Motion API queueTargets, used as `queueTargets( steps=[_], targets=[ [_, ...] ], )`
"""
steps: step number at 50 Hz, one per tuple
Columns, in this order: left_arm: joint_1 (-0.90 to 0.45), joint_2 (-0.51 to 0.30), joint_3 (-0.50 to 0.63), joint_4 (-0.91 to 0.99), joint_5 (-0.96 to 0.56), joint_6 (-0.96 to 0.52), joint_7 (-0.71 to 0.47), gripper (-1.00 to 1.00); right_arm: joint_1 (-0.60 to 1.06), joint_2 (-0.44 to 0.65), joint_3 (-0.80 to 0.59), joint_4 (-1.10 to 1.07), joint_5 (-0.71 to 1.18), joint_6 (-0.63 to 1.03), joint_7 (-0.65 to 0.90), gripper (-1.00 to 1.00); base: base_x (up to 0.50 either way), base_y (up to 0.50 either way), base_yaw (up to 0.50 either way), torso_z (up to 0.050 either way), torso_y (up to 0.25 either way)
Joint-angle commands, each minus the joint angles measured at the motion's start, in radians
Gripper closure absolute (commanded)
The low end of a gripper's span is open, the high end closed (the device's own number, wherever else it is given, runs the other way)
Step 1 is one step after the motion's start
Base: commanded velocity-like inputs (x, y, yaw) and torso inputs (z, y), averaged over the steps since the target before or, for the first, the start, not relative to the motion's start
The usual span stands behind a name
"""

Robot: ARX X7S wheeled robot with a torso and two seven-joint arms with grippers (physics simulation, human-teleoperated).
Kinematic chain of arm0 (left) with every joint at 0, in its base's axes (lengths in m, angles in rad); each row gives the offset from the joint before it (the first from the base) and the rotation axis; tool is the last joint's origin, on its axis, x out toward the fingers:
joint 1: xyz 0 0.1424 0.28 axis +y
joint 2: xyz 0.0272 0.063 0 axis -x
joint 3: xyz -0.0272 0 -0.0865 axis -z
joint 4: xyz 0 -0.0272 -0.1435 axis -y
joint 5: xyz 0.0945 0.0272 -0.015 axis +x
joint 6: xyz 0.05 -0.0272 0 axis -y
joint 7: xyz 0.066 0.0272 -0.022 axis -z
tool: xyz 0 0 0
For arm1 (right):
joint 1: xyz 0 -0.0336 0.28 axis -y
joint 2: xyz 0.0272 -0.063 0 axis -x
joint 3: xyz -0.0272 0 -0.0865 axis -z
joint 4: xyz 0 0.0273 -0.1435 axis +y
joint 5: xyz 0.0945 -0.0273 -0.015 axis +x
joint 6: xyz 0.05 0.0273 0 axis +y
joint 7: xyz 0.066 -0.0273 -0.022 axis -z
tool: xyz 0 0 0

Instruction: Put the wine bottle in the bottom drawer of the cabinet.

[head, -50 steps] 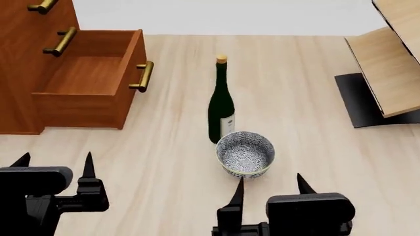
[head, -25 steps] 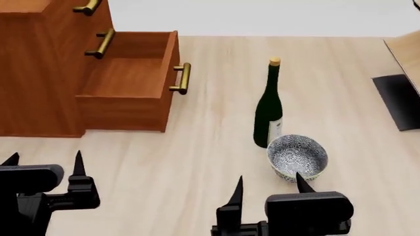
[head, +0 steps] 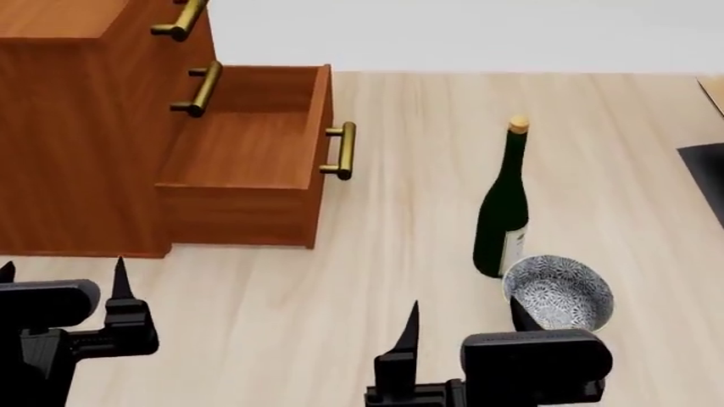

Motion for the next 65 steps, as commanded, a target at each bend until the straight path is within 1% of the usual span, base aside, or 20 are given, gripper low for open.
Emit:
queueTargets(
  steps=[1, 12, 39, 50, 56, 60, 61, 62, 65],
  targets=[
    [-0.001, -0.006, 0.005, 0.002, -0.005, 0.003, -0.005, -1.0, 0.002, 0.007, -0.006, 0.01, 0.013, -0.013, 0.001, -1.0, 0.23, 0.0, 0.0, 0.0, 0.0],
    [0.0, -0.009, 0.009, -0.004, -0.008, 0.011, -0.011, -1.0, 0.008, 0.014, -0.021, 0.024, 0.008, -0.02, 0.012, -1.0, 0.24, 0.01, 0.0, 0.0, 0.0],
    [0.001, -0.018, 0.017, 0.001, -0.022, 0.014, -0.025, -1.0, 0.014, 0.023, -0.035, 0.038, 0.033, -0.032, 0.019, -1.0, 0.24, 0.17, 0.0, 0.0, 0.0],
    [0.008, -0.026, 0.02, 0.003, -0.023, 0.018, -0.032, -1.0, 0.01, 0.029, -0.037, 0.043, 0.044, -0.04, 0.02, -1.0, 0.0, 0.0, 0.0, 0.0, 0.0],
    [0.031, -0.052, -0.048, 0.008, -0.049, 0.025, -0.045, -1.0, 0.015, 0.034, -0.044, 0.051, 0.045, -0.048, 0.018, -1.0, 0.0, 0.0, 0.0, 0.0, 0.0],
    [0.079, -0.081, -0.075, 0.024, 0.012, 0.094, -0.098, -1.0, 0.011, 0.037, -0.041, 0.055, 0.052, -0.058, 0.017, -1.0, 0.0, 0.0, 0.0, 0.0, 0.0],
    [0.088, -0.079, -0.121, 0.04, -0.031, 0.091, -0.096, -1.0, 0.01, 0.038, -0.041, 0.057, 0.052, -0.061, 0.017, -1.0, 0.0, 0.0, 0.0, 0.0, 0.0],
    [0.089, -0.084, -0.136, 0.037, -0.025, 0.081, -0.113, -1.0, 0.011, 0.038, -0.04, 0.06, 0.053, -0.063, 0.017, -1.0, 0.0, 0.0, 0.0, 0.0, 0.0],
    [0.079, -0.092, -0.199, 0.012, -0.074, 0.081, -0.107, -1.0, 0.016, 0.039, -0.044, 0.066, 0.053, -0.064, 0.017, -1.0, 0.0, 0.0, 0.0, 0.0, 0.0]
  ],
)
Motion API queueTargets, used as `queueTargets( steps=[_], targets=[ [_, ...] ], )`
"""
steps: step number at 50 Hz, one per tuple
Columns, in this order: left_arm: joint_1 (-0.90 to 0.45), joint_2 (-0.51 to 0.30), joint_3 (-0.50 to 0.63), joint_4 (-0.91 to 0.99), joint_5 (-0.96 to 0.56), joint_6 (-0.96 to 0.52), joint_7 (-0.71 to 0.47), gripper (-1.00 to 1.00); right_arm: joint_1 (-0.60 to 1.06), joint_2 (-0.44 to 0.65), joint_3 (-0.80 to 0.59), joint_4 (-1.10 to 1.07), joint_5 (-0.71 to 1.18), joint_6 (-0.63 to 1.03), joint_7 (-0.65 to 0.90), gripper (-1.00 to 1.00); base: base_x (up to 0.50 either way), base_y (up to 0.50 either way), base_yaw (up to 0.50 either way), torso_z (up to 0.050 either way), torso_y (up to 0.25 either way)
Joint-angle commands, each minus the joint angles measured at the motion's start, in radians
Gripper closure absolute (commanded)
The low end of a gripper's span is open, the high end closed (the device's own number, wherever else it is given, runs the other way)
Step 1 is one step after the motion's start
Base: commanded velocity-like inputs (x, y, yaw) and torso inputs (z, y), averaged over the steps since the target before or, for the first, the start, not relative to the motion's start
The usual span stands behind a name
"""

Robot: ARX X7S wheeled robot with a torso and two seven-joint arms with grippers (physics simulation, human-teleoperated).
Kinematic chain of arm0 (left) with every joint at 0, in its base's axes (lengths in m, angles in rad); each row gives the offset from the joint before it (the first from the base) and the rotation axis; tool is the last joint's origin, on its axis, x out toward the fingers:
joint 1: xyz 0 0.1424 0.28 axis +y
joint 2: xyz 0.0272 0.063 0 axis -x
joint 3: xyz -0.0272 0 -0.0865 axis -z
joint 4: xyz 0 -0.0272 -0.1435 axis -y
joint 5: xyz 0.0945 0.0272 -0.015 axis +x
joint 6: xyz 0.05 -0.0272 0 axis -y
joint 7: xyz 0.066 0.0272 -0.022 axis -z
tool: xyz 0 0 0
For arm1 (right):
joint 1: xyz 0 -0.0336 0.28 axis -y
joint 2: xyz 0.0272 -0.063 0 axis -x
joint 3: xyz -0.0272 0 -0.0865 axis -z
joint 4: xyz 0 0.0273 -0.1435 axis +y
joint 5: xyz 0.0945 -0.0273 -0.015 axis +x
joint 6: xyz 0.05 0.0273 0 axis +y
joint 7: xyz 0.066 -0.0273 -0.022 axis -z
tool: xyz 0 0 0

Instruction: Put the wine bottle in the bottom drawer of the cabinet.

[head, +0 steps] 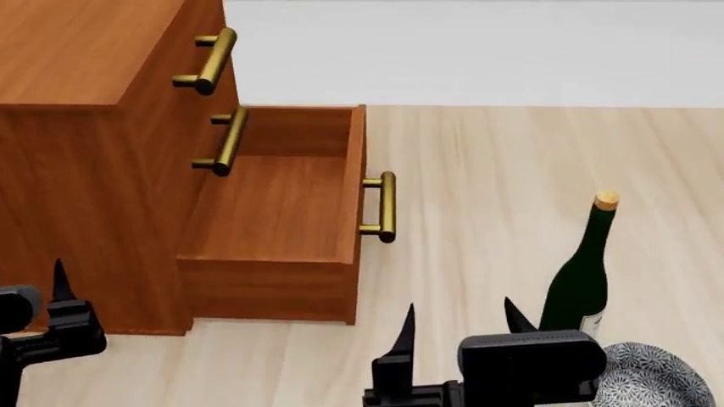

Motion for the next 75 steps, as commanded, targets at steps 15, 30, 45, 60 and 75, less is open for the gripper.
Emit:
queueTargets(
  steps=[15, 30, 45, 60, 75],
  targets=[
    [-0.039, -0.113, -0.364, -0.102, -0.066, 0.038, -0.153, -1.0, 0.006, 0.016, -0.012, 0.003, 0.014, -0.011, 0.006, -1.0, 0.0, 0.0, 0.0, 0.0, 0.0],
    [-0.016, -0.056, -0.545, -0.075, -0.031, 0.22, -0.322, -1.0, 0.004, 0.026, -0.013, -0.005, 0.021, -0.009, 0.014, -1.0, 0.0, 0.0, 0.0, 0.0, 0.0],
    [-0.042, -0.068, -0.659, -0.126, 0.077, 0.438, -0.458, -1.0, 0.019, 0.023, -0.029, 0.016, 0.023, -0.024, 0.016, -1.0, 0.0, 0.0, 0.0, 0.0, 0.0],
    [0.05, -0.036, -0.762, -0.097, 0.155, 0.749, -0.56, -1.0, 0.049, 0.026, -0.049, 0.056, 0.017, -0.016, 0.018, -1.0, 0.0, 0.0, 0.0, 0.0, 0.0],
    [0.036, -0.042, -0.801, -0.145, 0.029, 0.702, -0.547, -1.0, 0.046, 0.028, -0.052, 0.049, 0.027, -0.028, 0.023, -1.0, 0.0, 0.0, 0.0, 0.0, 0.0]
  ],
)
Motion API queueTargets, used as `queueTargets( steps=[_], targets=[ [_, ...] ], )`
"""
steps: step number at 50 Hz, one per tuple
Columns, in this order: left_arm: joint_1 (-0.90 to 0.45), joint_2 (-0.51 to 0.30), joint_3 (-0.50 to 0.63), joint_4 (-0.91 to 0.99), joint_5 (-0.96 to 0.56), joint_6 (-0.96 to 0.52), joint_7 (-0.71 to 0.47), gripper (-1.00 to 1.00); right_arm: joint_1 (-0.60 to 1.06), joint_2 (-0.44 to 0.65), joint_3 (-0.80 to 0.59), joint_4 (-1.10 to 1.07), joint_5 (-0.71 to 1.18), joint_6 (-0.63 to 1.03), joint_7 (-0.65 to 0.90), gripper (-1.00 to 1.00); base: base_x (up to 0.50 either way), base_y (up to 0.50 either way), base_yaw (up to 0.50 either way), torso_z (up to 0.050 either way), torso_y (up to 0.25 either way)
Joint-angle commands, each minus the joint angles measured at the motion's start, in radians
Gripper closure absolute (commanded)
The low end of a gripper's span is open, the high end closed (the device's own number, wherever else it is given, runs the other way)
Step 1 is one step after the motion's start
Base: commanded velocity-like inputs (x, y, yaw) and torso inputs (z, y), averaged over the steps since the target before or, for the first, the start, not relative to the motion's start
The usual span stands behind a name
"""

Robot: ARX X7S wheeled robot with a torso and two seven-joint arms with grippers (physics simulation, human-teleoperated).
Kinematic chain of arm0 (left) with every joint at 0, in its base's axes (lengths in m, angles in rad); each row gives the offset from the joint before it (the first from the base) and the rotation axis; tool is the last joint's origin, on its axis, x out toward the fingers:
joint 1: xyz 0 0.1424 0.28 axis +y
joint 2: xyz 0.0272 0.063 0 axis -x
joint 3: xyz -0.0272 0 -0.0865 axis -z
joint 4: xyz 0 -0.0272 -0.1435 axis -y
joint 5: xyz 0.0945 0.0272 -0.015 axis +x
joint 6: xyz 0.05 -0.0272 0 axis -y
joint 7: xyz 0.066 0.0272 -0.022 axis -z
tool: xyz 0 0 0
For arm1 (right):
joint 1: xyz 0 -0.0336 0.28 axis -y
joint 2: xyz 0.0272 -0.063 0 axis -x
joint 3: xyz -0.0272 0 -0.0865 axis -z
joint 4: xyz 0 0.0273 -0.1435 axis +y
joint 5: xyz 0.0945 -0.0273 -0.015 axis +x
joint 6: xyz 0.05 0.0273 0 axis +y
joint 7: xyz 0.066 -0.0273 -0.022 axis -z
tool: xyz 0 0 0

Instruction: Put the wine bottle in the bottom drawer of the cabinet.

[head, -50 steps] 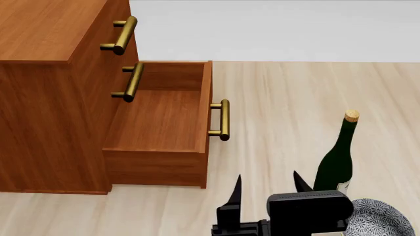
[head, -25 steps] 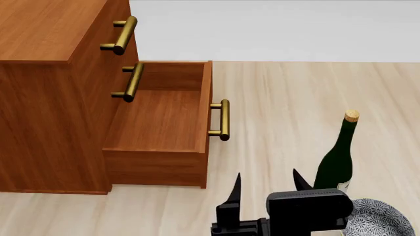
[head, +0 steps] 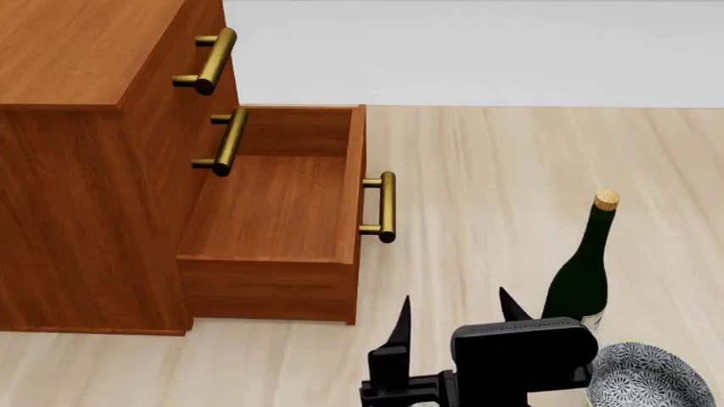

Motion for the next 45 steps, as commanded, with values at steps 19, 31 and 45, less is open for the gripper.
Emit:
queueTargets(
  steps=[19, 31, 45],
  targets=[
    [0.007, 0.013, -0.039, -0.009, -0.072, -0.028, -0.022, -1.0, 0.002, 0.009, -0.011, -0.01, 0.016, -0.012, 0.007, -1.0, 0.0, 0.0, 0.0, 0.0, 0.0],
    [0.005, 0.002, -0.033, 0.013, -0.073, -0.063, -0.025, -1.0, 0.002, 0.013, -0.017, -0.021, 0.015, 0.002, 0.02, -1.0, 0.31, 0.0, 0.0, 0.0, 0.0],
    [0.01, 0.012, -0.033, -0.044, -0.065, 0.003, -0.016, -1.0, 0.004, 0.017, -0.018, -0.022, 0.02, 0.003, 0.029, -1.0, 0.41, 0.0, 0.0, 0.0, 0.001]
  ],
)
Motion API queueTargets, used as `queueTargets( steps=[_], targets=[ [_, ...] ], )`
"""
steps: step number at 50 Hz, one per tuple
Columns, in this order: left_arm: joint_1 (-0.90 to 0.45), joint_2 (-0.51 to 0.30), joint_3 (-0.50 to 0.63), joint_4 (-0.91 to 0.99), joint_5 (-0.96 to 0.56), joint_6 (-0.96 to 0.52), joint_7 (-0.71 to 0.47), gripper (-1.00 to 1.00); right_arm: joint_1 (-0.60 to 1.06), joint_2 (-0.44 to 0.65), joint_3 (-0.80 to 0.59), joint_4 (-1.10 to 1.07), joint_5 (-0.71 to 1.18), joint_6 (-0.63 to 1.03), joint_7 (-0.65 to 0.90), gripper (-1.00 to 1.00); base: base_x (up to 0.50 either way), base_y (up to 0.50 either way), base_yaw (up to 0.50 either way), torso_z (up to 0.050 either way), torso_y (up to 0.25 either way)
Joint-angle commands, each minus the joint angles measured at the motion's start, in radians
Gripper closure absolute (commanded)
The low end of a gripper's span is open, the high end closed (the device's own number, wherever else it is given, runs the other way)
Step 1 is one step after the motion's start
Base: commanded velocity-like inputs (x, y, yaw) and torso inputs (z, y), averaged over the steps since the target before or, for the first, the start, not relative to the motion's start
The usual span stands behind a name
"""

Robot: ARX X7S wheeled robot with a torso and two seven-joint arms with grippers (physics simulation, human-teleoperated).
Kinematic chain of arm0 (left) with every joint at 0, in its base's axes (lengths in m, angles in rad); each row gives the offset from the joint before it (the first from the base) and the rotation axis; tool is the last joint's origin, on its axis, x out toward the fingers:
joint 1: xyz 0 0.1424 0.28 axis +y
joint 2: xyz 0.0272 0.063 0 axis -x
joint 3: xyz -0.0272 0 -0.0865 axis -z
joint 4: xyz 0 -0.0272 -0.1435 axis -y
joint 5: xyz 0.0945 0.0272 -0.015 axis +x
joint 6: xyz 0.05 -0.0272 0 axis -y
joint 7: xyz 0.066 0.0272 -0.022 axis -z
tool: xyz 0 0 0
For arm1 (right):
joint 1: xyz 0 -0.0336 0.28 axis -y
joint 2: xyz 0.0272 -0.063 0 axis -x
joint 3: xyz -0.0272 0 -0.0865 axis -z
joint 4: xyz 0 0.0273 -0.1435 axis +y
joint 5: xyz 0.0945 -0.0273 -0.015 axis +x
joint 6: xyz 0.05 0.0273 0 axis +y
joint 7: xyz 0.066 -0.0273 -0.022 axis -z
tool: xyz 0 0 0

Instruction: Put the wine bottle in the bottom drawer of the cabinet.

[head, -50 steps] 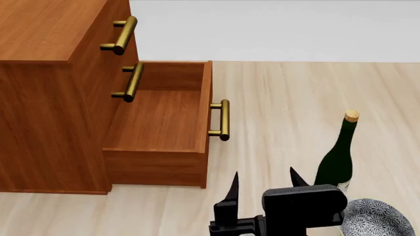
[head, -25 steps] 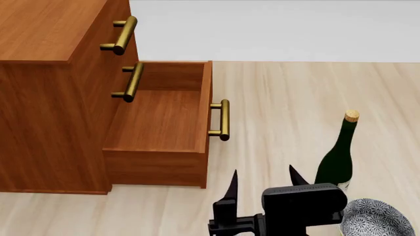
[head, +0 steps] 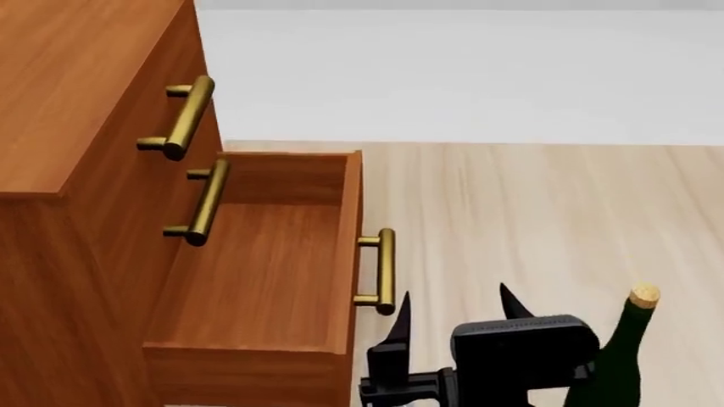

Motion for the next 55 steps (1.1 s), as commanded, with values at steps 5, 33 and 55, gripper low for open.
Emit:
queueTargets(
  steps=[5, 33, 55],
  targets=[
    [0.002, 0.0, 0.001, 0.003, 0.006, -0.005, -0.007, -1.0, 0.002, 0.004, -0.004, -0.003, 0.005, 0.003, 0.01, -1.0, 0.41, 0.0, 0.0, 0.0, 0.0],
    [0.007, -0.001, 0.001, -0.006, -0.009, 0.011, 0.003, -1.0, -0.008, 0.016, -0.009, -0.035, 0.016, 0.021, 0.032, -1.0, 0.41, 0.0, 0.0, 0.0, 0.0],
    [0.013, 0.002, 0.003, -0.003, -0.015, 0.017, 0.005, -1.0, -0.164, 0.1, 0.122, -0.358, 0.132, 0.232, 0.124, -1.0, 0.0, 0.0, 0.0, 0.0, 0.0]
  ],
)
